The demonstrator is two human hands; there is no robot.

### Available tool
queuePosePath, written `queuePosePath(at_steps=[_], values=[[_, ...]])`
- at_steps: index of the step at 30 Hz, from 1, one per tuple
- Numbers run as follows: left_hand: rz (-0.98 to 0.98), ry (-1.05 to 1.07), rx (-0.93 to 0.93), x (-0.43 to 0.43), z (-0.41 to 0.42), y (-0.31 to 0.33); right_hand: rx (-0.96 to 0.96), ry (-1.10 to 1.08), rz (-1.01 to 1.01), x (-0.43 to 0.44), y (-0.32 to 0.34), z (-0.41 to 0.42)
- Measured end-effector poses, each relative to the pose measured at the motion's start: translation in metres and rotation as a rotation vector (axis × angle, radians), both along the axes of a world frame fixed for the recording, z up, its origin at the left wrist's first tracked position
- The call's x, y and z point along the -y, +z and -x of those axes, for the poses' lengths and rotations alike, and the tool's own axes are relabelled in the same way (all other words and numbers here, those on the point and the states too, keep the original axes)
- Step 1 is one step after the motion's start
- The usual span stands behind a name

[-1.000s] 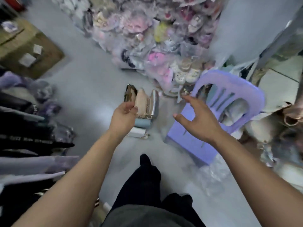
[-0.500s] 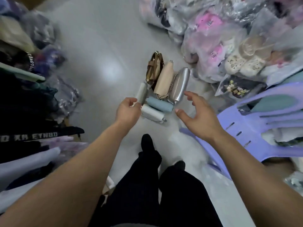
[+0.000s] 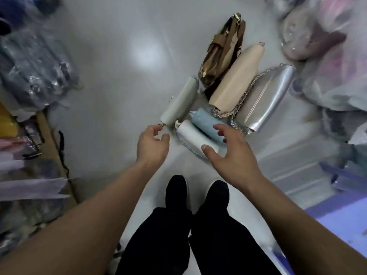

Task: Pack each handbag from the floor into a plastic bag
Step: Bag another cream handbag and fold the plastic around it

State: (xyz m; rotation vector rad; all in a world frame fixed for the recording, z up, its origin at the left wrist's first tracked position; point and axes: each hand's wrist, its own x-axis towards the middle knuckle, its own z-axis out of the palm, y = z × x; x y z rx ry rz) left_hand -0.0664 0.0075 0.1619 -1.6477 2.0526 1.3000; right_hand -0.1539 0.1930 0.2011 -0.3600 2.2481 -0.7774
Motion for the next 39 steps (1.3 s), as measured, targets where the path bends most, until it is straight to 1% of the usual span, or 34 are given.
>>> queuePosePath(at_steps=[4, 9, 12, 14, 17, 21, 22, 25, 27, 28, 30, 31, 32, 34, 35, 37, 39], values=[[0.101, -0.057, -0.015, 0.027, 0.02, -0.079, 0.037, 0.005, 0.021, 0.045, -0.087, 0.007], [0.14, -0.241, 0.081, 0.062, 0.043, -0.158, 0.139, -0.115, 0.056, 0.106, -0.163, 0.022], [0.145, -0.385, 0.099, 0.074, 0.05, -0.189, 0.228, -0.217, 0.089, 0.133, -0.198, 0.033], [0.189, -0.46, 0.07, 0.077, 0.051, -0.197, 0.299, -0.301, 0.102, 0.144, -0.215, 0.039], [0.319, -0.506, 0.027, 0.078, 0.047, -0.192, 0.406, -0.352, 0.148, 0.154, -0.224, 0.042], [0.603, -0.559, 0.074, 0.073, 0.04, -0.157, 0.583, -0.484, 0.24, 0.174, -0.206, 0.029], [0.658, -0.572, 0.087, 0.068, 0.037, -0.145, 0.611, -0.53, 0.268, 0.18, -0.196, 0.026], [0.782, -0.687, 0.146, 0.049, 0.023, -0.107, 0.683, -0.788, 0.314, 0.185, -0.164, 0.021], [0.777, -0.782, 0.148, 0.033, 0.014, -0.082, 0.676, -0.919, 0.266, 0.176, -0.143, 0.021], [0.765, -0.841, 0.093, 0.026, 0.01, -0.069, 0.655, -0.937, 0.231, 0.167, -0.134, 0.02], [0.66, -0.94, -0.098, 0.012, 0.008, -0.036, 0.625, -0.914, 0.199, 0.144, -0.114, 0.019], [0.61, -0.951, -0.188, 0.006, 0.01, -0.02, 0.611, -0.879, 0.205, 0.131, -0.103, 0.021], [0.594, -0.942, -0.251, 0.003, 0.014, -0.005, 0.608, -0.824, 0.225, 0.119, -0.089, 0.024], [0.576, -0.815, -0.276, 0.001, 0.028, 0.022, 0.626, -0.694, 0.285, 0.096, -0.063, 0.032], [0.547, -0.686, -0.261, 0.004, 0.037, 0.032, 0.638, -0.642, 0.317, 0.086, -0.05, 0.037], [0.427, -0.33, -0.246, 0.01, 0.057, 0.053, 0.667, -0.597, 0.374, 0.07, -0.023, 0.05], [0.204, -0.015, -0.24, 0.015, 0.08, 0.073, 0.715, -0.592, 0.435, 0.053, 0.005, 0.064]])
